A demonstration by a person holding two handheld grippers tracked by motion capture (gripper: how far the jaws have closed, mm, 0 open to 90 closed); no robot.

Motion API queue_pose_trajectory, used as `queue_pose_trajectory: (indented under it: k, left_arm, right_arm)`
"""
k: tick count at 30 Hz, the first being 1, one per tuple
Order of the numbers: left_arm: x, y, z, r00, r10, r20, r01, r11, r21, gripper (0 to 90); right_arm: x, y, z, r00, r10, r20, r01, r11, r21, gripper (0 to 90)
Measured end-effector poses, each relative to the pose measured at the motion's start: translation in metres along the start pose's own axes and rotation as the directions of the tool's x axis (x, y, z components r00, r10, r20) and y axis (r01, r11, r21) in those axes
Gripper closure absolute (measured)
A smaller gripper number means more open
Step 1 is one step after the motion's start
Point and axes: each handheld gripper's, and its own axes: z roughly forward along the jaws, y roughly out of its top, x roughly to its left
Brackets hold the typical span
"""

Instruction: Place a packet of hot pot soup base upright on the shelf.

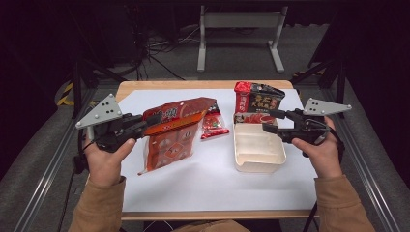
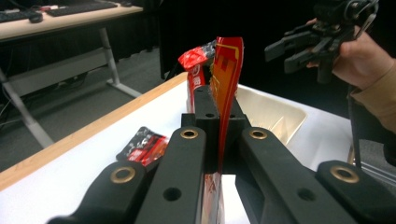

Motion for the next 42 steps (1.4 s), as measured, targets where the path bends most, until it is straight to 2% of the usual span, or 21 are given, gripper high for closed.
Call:
queue_pose_trajectory:
  k: [10, 16, 19, 24, 29, 40, 42]
  left_arm:
    - [-0.007, 0.017, 0.017, 0.9991, 0.022, 0.037, -0.021, 0.9995, -0.024, 90.0]
    - [-0.009, 0.024, 0.027, 0.9972, 0.024, 0.071, -0.021, 0.9990, -0.040, 90.0]
    - [-0.014, 0.029, 0.035, 0.9950, 0.036, 0.093, -0.032, 0.9985, -0.044, 90.0]
    - [-0.021, 0.035, 0.043, 0.9918, 0.044, 0.120, -0.039, 0.9982, -0.047, 90.0]
    - [-0.026, 0.039, 0.052, 0.9884, 0.052, 0.143, -0.046, 0.9977, -0.050, 90.0]
    - [-0.034, 0.041, 0.066, 0.9816, 0.055, 0.183, -0.047, 0.9977, -0.049, 90.0]
    - [-0.035, 0.041, 0.067, 0.9815, 0.057, 0.183, -0.048, 0.9975, -0.051, 90.0]
  right_arm:
    - [0.007, 0.006, 0.020, 0.9960, -0.026, -0.086, 0.024, 0.999, -0.025, 35.9]
    - [0.009, 0.010, 0.034, 0.9930, -0.030, -0.114, 0.025, 0.999, -0.039, 33.6]
    - [0.011, 0.010, 0.045, 0.9887, -0.028, -0.147, 0.022, 0.999, -0.042, 32.2]
    - [0.014, 0.010, 0.055, 0.9841, -0.029, -0.175, 0.022, 0.999, -0.039, 30.1]
    - [0.020, 0.010, 0.064, 0.9723, -0.043, -0.230, 0.030, 0.998, -0.057, 26.8]
    - [0.030, 0.006, 0.079, 0.9615, -0.093, -0.259, 0.078, 0.995, -0.065, 22.8]
    - [0.032, 0.005, 0.082, 0.9597, -0.118, -0.255, 0.105, 0.992, -0.064, 22.6]
